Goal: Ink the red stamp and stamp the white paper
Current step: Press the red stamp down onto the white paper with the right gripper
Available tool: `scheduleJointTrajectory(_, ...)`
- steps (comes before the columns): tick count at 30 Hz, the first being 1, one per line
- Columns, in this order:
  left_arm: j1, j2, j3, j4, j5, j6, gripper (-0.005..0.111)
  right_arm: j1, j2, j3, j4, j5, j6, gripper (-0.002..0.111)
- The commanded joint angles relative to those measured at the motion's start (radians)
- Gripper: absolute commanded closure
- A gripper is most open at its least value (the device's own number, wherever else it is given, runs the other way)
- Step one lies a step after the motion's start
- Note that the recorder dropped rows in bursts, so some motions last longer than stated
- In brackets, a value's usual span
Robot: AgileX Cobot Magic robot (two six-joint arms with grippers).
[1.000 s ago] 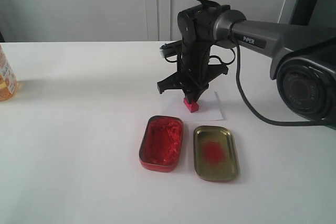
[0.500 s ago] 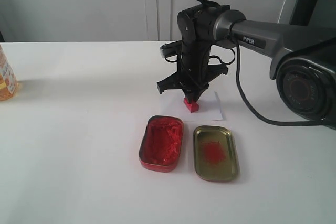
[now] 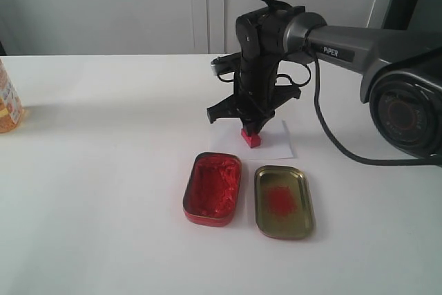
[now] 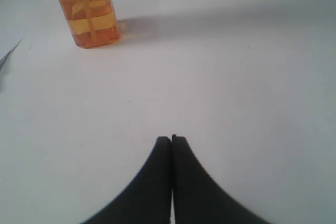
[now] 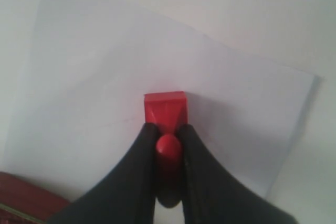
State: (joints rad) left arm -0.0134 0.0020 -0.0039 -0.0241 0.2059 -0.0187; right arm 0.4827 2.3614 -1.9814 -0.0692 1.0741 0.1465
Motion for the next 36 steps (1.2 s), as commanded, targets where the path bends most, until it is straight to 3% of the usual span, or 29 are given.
scheduleJointTrajectory(1,0.001,-0.002,0.004,0.0,-0.003,-0.004,0.107,-0.005,-0.026,0.014,0.014,-0.028,-0.005,0.108)
scheduleJointTrajectory(36,0.001,-0.002,0.004,0.0,-0.003,-0.004,0.107,-0.035,-0.046,0.018,0.02,-0.009,-0.011,0.108)
